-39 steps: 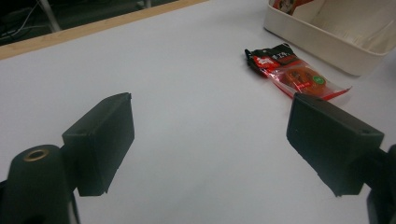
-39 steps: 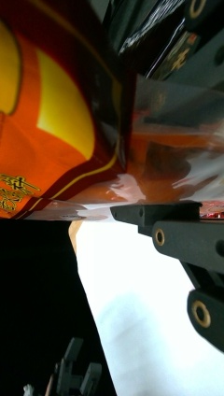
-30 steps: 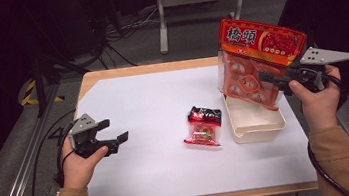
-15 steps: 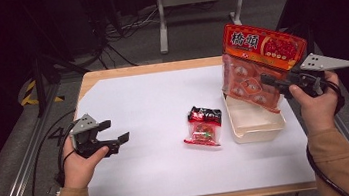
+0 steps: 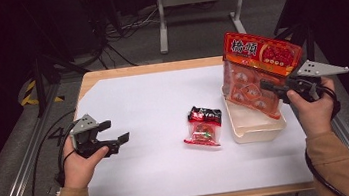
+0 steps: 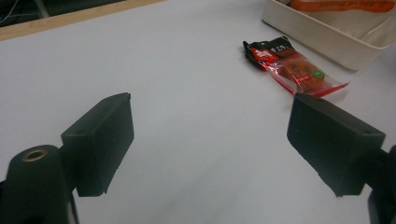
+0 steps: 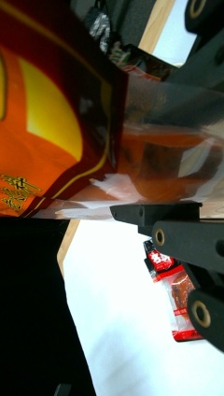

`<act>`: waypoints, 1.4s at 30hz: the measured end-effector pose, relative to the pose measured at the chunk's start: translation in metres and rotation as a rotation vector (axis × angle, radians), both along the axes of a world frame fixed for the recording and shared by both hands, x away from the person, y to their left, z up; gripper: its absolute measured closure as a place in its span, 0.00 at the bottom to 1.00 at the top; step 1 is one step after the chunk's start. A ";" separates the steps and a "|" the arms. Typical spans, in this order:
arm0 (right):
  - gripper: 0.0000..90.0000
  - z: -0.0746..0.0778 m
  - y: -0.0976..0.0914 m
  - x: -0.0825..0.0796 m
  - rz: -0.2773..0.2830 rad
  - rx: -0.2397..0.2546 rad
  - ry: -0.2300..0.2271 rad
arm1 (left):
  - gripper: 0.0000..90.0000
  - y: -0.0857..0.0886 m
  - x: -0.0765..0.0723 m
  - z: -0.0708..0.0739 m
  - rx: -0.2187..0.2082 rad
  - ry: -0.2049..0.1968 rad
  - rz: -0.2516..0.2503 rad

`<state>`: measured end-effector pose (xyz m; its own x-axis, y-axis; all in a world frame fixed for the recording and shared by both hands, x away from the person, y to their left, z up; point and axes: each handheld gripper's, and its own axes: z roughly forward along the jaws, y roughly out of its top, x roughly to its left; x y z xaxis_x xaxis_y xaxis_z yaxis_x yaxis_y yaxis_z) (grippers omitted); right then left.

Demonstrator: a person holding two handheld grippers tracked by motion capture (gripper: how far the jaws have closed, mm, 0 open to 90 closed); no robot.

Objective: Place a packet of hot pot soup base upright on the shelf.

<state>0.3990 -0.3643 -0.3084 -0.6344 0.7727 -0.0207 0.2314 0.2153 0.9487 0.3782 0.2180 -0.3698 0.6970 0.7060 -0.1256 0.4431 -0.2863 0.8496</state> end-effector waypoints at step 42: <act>0.78 -0.047 0.007 0.018 -0.028 -0.093 0.207 | 0.17 -0.003 0.002 -0.003 0.002 0.022 -0.012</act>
